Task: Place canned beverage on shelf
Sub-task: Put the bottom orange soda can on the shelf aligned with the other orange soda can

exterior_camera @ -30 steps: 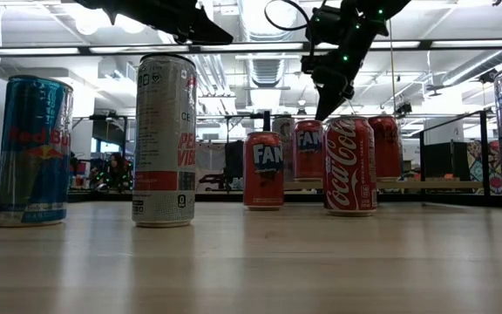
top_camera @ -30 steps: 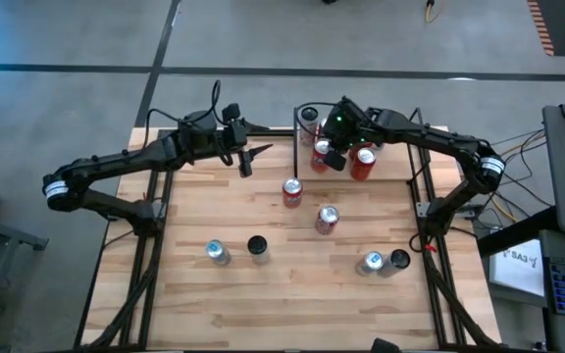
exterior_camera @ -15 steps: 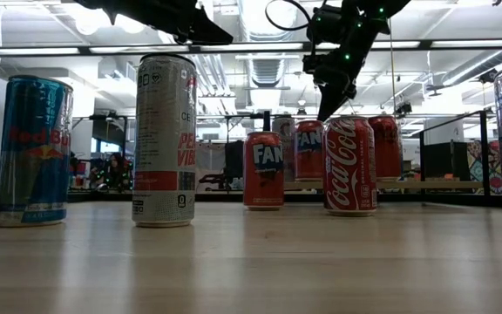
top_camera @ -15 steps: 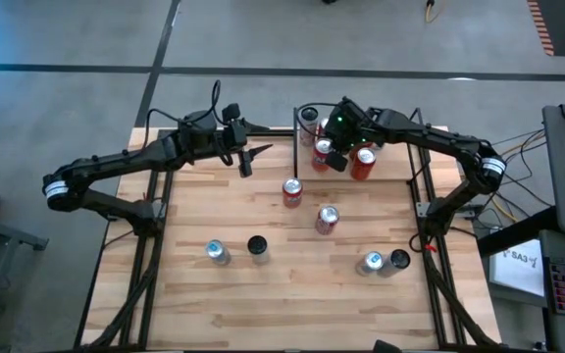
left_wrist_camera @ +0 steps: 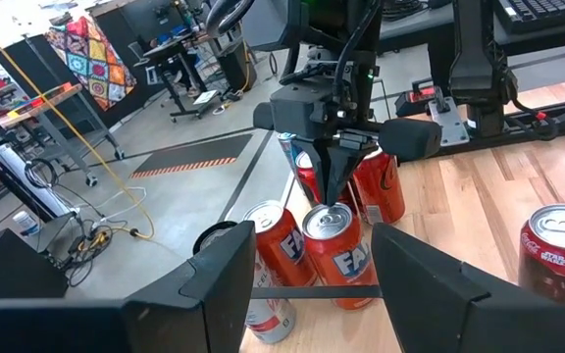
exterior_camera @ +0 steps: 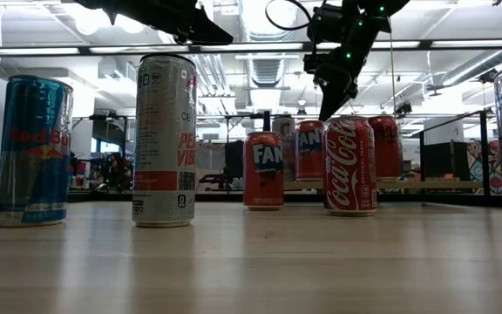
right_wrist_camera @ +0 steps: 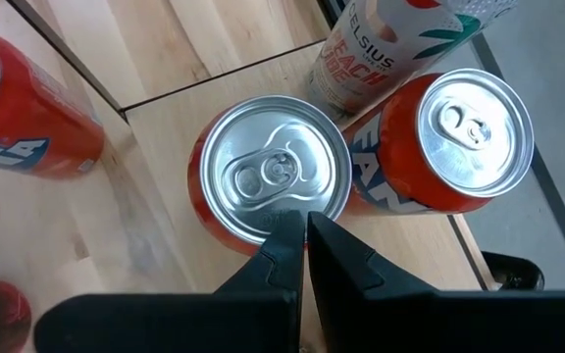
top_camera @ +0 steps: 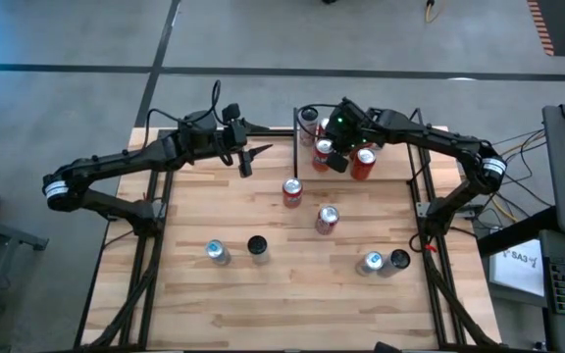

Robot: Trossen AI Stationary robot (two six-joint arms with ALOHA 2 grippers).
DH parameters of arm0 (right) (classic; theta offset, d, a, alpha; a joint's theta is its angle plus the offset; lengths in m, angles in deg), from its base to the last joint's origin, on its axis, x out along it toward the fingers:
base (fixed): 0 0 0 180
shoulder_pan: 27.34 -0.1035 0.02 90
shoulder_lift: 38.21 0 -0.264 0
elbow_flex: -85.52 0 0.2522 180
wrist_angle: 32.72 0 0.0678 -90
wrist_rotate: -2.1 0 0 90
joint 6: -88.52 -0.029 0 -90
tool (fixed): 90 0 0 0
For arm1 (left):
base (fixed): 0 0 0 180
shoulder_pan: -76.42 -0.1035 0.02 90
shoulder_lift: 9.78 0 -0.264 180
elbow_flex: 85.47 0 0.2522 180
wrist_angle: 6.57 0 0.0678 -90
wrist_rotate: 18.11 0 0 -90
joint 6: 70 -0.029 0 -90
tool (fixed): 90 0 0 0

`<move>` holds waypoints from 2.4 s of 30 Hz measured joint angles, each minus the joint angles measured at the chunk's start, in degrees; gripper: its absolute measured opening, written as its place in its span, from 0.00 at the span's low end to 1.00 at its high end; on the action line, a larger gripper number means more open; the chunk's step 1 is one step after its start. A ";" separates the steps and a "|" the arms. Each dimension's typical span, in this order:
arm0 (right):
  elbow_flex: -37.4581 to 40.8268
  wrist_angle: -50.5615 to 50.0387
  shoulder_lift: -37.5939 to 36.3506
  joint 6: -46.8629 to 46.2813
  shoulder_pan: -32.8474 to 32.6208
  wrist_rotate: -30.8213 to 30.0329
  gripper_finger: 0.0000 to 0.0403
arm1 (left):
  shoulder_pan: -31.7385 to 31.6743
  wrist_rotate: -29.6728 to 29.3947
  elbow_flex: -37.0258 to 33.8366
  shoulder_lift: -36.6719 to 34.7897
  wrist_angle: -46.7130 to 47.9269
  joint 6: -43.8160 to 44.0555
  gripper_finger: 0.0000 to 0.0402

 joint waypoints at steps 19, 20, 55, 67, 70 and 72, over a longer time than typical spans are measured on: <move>0.04 -0.25 -1.85 -0.91 -0.92 0.03 0.02 | 0.00 0.00 0.00 0.00 0.17 0.02 0.47; 0.04 -0.23 -1.98 -0.95 -0.93 0.01 0.02 | 0.00 0.00 0.00 0.00 0.16 0.02 0.47; 1.52 15.66 -1.93 -6.82 -5.16 3.00 0.02 | 0.38 0.22 0.00 0.00 -0.72 1.16 0.47; 1.55 15.27 1.22 -6.73 -5.14 2.59 0.02 | 0.38 0.17 0.00 0.00 -0.68 1.16 0.47; 1.55 15.17 1.26 -6.71 -5.14 1.07 0.02 | 0.38 0.17 0.00 0.00 -0.68 1.16 0.47; 1.59 15.23 1.26 -6.43 -5.14 0.93 0.02 | 0.38 0.17 0.00 0.00 -0.68 1.16 0.47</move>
